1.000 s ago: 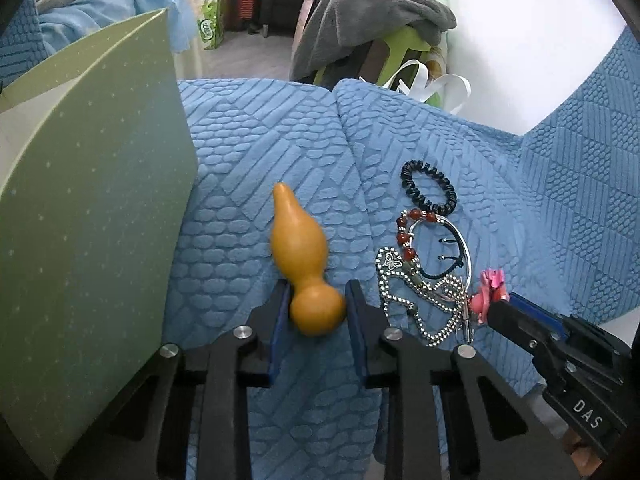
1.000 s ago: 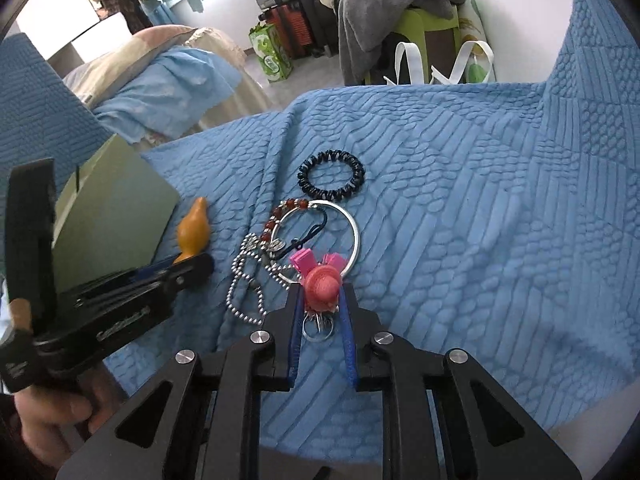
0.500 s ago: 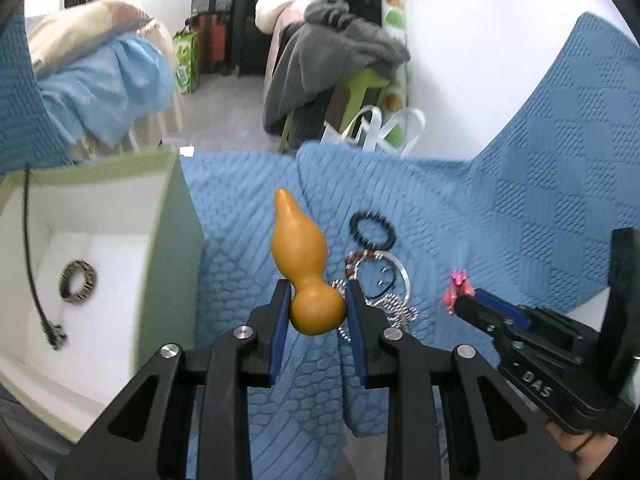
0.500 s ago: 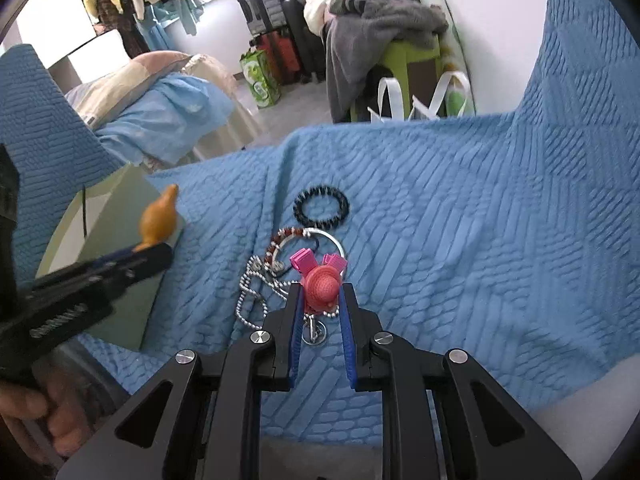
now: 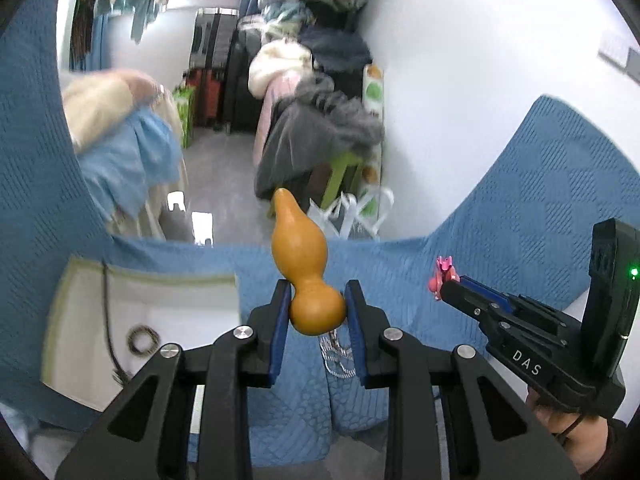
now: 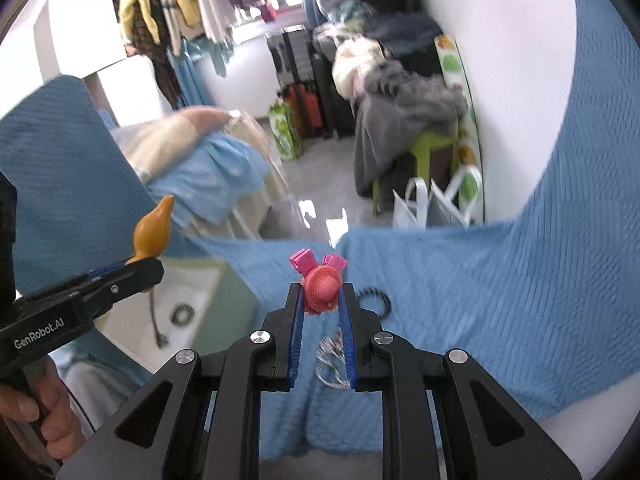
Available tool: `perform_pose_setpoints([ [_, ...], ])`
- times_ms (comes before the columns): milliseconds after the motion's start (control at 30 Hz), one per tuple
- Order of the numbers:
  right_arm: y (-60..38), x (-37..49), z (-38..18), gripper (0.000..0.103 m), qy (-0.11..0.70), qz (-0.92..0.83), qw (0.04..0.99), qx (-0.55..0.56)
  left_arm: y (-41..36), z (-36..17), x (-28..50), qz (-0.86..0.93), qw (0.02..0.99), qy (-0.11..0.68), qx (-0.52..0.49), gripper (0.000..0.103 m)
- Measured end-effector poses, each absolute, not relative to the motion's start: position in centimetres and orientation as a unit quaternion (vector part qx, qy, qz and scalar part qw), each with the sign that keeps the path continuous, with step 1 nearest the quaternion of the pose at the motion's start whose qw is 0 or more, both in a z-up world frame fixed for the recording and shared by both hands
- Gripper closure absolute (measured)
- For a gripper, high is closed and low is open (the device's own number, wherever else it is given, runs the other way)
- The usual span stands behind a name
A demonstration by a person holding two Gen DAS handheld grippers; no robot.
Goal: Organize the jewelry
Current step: 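Lift the gourd and keychain and carry both over the green box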
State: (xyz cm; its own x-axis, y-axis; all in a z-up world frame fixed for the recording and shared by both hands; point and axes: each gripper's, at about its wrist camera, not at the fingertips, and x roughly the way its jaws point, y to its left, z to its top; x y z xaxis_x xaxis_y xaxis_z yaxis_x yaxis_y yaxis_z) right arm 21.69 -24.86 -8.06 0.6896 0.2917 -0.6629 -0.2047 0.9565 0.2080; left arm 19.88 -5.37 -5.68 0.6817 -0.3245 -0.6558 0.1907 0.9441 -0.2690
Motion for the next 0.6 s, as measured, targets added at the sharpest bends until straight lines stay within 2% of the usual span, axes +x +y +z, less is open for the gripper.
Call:
perform_pose_setpoints([
  [333, -20.0, 21.4, -1.1, 0.088, 0.326, 0.17, 0.929, 0.045, -0.8, 0.7, 18.7, -0.136, 0.932, 0.324, -0.092, 0.075],
  [600, -15.0, 21.3, -1.3, 0.088, 0.336, 0.208, 0.918, 0.028, 3.6, -0.2, 18.5, -0.111, 0.931, 0.332, -0.107, 0.075],
])
